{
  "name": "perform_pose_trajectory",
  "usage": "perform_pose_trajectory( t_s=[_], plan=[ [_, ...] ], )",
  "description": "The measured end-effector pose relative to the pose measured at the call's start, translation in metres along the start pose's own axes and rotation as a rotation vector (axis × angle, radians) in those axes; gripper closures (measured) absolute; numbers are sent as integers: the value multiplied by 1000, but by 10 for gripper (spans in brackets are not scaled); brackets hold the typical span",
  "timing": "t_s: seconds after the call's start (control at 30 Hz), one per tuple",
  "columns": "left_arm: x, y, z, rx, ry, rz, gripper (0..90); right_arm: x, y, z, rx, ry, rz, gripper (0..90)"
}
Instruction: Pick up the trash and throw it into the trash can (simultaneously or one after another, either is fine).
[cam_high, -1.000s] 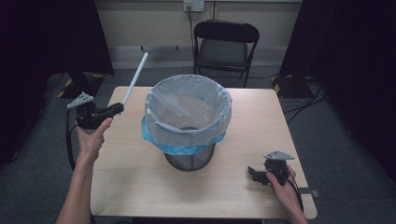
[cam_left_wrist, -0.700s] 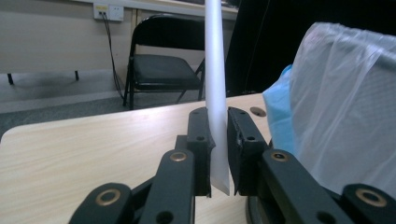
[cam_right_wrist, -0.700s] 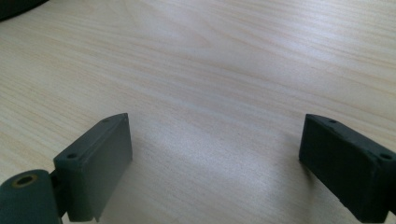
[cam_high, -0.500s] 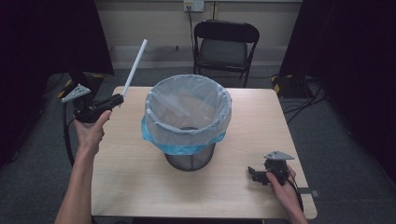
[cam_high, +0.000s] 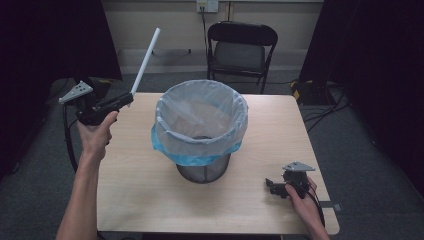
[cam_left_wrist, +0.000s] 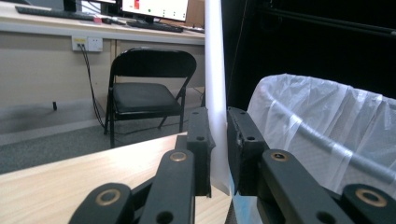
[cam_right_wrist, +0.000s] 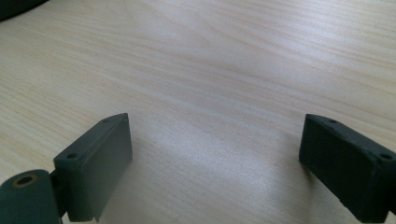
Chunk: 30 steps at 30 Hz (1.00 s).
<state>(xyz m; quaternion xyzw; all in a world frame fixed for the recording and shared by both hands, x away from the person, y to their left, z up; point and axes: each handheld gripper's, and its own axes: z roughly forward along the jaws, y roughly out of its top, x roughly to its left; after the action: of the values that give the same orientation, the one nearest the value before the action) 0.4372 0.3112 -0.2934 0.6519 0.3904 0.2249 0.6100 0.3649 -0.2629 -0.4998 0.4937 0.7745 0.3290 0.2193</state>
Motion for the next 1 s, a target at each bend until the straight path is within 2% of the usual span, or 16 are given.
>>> perform_pose_trajectory(
  t_s=[0.2,0.37,0.53,0.73,1.0],
  plan=[
    [-9,9,1,-7,-9,41,804,0,0,0,-1,0,1,87],
    [-12,17,3,-20,-31,45,804,0,0,0,0,0,1,87],
    [-21,29,5,-32,-45,75,804,0,0,0,0,0,2,87],
    [-29,39,6,-55,-66,88,804,0,0,0,0,0,-1,87],
    [-40,44,14,-52,-101,103,804,0,0,0,0,0,0,87]
  ],
)
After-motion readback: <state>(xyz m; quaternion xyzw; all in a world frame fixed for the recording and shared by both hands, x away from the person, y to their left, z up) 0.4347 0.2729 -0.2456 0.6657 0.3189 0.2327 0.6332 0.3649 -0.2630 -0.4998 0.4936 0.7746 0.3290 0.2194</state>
